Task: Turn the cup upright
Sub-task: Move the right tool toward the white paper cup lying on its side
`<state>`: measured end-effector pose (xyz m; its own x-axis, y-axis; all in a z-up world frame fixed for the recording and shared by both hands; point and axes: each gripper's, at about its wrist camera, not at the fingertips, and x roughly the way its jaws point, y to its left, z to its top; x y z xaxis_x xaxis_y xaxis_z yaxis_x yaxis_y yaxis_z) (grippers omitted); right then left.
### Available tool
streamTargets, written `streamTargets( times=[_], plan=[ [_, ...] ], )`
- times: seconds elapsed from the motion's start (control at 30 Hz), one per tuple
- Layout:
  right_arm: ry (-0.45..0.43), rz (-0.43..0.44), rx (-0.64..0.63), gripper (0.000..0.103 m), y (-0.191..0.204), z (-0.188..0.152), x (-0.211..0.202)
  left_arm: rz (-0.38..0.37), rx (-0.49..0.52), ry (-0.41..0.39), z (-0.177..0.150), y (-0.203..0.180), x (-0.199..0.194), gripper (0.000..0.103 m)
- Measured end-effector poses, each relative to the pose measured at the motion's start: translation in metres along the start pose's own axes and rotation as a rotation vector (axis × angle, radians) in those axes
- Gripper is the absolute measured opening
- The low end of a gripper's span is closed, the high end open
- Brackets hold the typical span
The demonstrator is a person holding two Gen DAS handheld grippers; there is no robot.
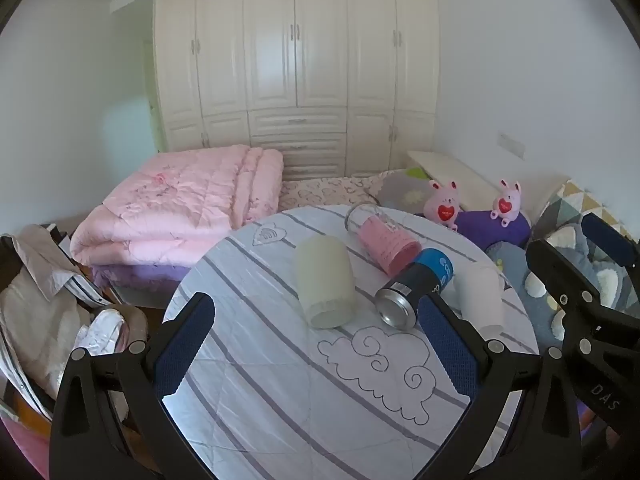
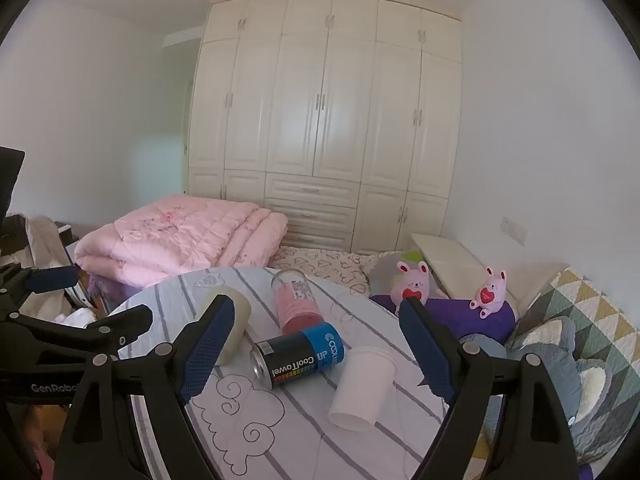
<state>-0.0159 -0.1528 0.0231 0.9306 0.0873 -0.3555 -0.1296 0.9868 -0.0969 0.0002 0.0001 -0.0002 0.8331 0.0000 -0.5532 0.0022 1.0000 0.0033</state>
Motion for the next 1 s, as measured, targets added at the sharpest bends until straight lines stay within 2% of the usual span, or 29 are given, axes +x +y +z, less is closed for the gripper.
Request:
streamTargets(
  times=[0.37,0.43,0.5,1.0],
  plan=[
    [0.014,0.005,0.005,0.086,-0.003,-0.001,-0.002,0.006,0.001,0.014,-0.016,-0.006,0.012,0.103],
    [0.014,0.005,0.006,0.085,-0.005,0.000,-0.006,0.003,-0.001,0.019,-0.013,-0.005,0.013,0.103],
    [0.033,0.004,0.003,0.086,0.002,-0.002,0.011,0.002,-0.003,0.023,-0.014,-0.003,0.016,0.103],
    [0.047,0.005,0.003,0.086,0.001,-0.003,0.013,-0.003,-0.002,0.039,-0.011,0.000,0.018,0.103]
  ],
)
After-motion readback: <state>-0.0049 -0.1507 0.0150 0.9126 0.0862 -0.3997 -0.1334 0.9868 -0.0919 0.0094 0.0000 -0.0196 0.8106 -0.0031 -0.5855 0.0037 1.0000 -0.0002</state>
